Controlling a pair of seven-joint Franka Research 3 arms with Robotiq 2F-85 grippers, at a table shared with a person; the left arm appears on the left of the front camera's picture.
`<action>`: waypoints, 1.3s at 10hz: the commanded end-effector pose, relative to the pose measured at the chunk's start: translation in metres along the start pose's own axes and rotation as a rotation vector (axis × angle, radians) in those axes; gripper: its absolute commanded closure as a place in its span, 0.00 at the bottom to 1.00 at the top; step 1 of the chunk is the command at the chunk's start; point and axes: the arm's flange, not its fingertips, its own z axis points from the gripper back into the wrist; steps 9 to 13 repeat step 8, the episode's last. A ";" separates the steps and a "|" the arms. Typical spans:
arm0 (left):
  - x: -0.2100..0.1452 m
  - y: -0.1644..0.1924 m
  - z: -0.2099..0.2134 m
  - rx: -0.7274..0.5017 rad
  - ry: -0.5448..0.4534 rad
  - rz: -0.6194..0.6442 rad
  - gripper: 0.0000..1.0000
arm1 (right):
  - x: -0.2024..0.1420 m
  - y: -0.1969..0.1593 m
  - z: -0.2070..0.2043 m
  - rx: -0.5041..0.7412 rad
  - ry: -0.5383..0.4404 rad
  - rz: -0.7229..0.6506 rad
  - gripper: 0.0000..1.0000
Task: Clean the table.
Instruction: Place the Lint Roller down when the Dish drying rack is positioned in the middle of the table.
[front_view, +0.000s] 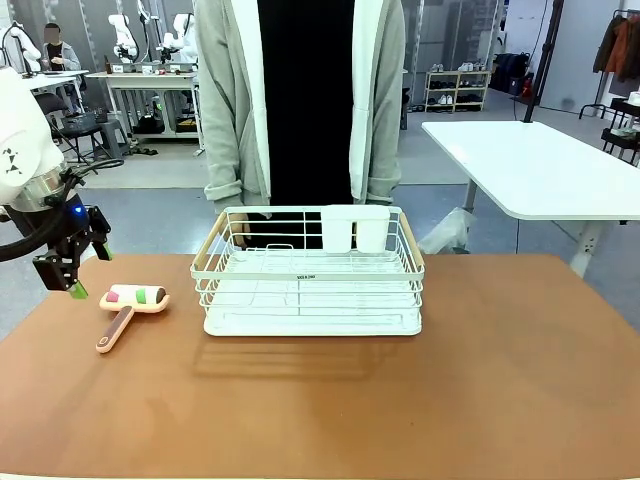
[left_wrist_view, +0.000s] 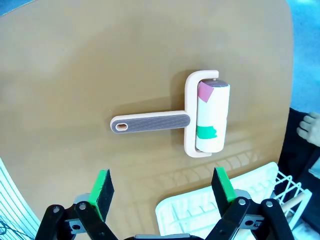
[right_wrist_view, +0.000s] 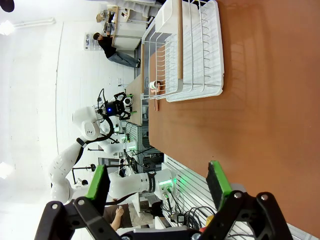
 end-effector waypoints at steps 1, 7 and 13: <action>0.001 0.001 -0.001 -0.007 -0.002 -0.006 0.00 | -0.001 0.003 -0.001 0.013 -0.008 0.003 0.00; 0.001 0.001 -0.001 -0.007 -0.002 -0.006 0.00 | -0.001 0.003 -0.001 0.013 -0.008 0.003 0.00; 0.001 0.001 -0.001 -0.007 -0.002 -0.006 0.00 | -0.001 0.003 -0.001 0.013 -0.008 0.003 0.00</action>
